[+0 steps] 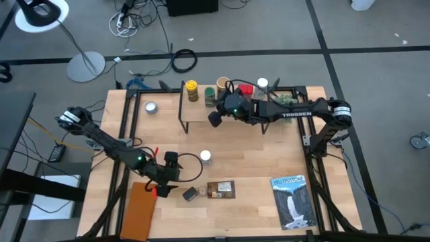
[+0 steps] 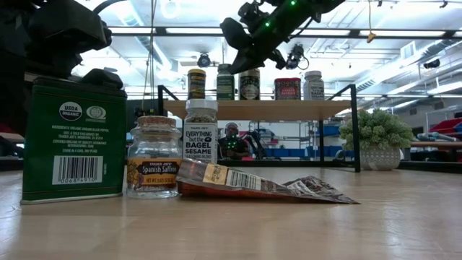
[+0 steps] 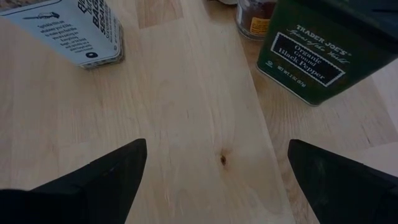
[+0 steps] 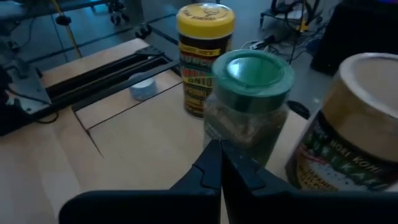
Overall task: Shelf spices
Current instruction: Adjust the green seasoning bottle on the shelf, then put the white seasoning bottle on the shelf
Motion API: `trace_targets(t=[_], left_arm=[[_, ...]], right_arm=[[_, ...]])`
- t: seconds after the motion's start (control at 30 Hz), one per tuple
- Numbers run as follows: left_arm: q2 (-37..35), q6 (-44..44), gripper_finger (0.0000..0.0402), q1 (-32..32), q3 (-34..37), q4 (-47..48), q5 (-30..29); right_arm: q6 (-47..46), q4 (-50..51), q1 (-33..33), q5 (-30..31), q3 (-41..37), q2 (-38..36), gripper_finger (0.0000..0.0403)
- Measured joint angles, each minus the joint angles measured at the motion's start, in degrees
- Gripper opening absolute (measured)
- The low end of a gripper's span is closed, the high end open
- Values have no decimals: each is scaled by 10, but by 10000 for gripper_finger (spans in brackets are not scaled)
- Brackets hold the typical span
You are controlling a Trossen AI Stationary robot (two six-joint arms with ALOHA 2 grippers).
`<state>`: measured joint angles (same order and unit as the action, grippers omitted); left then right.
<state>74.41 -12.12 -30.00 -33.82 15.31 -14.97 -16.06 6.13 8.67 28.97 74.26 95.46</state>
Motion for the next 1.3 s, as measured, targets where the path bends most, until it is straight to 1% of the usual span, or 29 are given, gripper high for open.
trace_targets(t=[0.13, 0.3, 0.4, 0.5, 0.57, 0.67, 0.73, 0.8, 0.93, 1.03, 1.1, 1.17, 1.3], left_arm=[[0, 0, 397, 0, 0, 0, 0], [0, 1, 397, 0, 0, 0, 0], [0, 1, 397, 0, 0, 0, 0], [0, 1, 397, 0, 0, 0, 0], [0, 1, 397, 0, 0, 1, 0], [0, 1, 397, 0, 0, 0, 0], [0, 1, 397, 0, 0, 0, 0], [0, 1, 397, 0, 0, -2, 0], [0, 0, 397, 0, 0, -3, 0], [0, 0, 397, 0, 0, -6, 0], [0, -1, 397, 0, 0, -8, 0], [0, -1, 397, 0, 0, -6, 0], [0, -1, 397, 0, 0, -6, 0]], right_arm=[[33, 0, -5, 29, 0, 0, 0], [22, 12, -11, 10, 0, -7, 0], [13, 54, -31, 8, 0, -26, 0], [-24, 116, -58, 6, 0, -54, 0], [-48, 157, -79, -16, 0, -72, 1], [-80, 198, -109, -76, 0, -88, 4], [-103, 196, -128, -104, 0, -90, 6], [-109, 188, -144, -112, 0, -90, 6], [-105, 180, -166, -111, 0, -82, 4], [-57, 181, -177, -102, 0, -72, 4], [-42, 172, -183, -90, 0, -61, 6], [-40, 170, -188, -77, 0, -51, 13], [-40, 163, -192, -80, 0, -25, 39]])
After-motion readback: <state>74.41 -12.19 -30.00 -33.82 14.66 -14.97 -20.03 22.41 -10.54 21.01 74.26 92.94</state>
